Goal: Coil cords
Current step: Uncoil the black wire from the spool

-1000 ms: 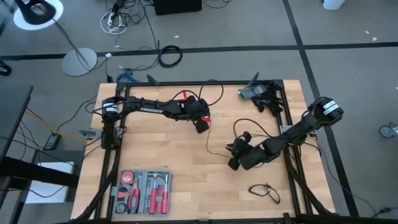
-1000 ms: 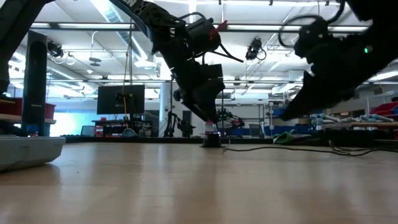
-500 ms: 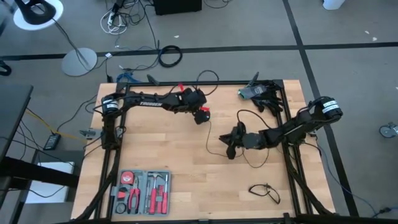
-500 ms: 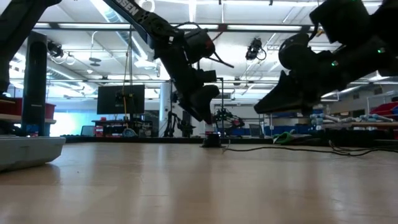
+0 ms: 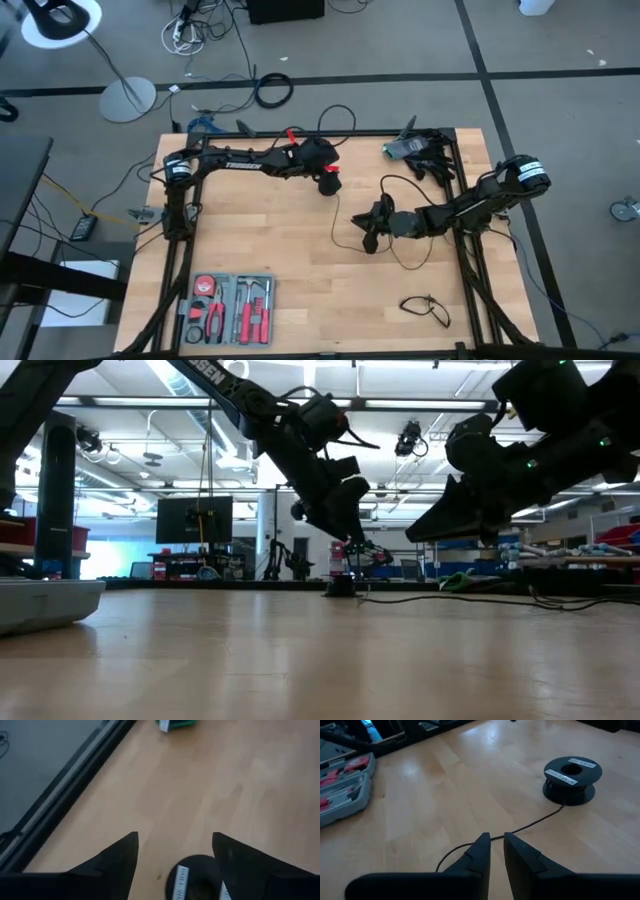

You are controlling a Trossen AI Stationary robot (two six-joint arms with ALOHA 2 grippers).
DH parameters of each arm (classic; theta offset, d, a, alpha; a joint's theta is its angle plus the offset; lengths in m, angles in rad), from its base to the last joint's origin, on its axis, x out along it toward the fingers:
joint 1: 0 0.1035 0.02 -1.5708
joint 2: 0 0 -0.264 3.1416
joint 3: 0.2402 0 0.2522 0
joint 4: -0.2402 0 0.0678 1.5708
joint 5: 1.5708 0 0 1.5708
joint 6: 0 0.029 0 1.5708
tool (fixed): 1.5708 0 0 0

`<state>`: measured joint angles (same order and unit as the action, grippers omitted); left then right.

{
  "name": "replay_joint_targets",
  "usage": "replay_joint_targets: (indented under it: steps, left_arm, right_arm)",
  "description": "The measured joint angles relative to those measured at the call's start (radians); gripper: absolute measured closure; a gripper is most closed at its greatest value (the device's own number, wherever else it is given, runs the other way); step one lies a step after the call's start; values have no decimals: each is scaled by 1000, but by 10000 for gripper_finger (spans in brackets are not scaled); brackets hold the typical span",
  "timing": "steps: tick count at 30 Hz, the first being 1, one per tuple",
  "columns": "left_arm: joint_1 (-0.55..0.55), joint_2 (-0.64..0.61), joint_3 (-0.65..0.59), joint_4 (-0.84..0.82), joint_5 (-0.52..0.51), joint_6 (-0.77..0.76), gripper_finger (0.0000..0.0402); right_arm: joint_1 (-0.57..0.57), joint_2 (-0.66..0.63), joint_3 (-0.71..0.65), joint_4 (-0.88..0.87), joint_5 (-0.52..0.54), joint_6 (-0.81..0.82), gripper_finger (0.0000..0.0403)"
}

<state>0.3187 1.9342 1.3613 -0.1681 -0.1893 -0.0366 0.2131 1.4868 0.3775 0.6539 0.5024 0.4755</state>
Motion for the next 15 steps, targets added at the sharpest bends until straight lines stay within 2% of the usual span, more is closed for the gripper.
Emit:
replay_joint_targets:
  steps: [8,15]
  left_arm:
    - [-3,0,9,-40,89,-2,145]
    - [-2,0,9,-73,97,6,134]
  right_arm:
    - [7,0,0,0,0,-1,348]
    - [6,0,0,-2,0,-5,348]
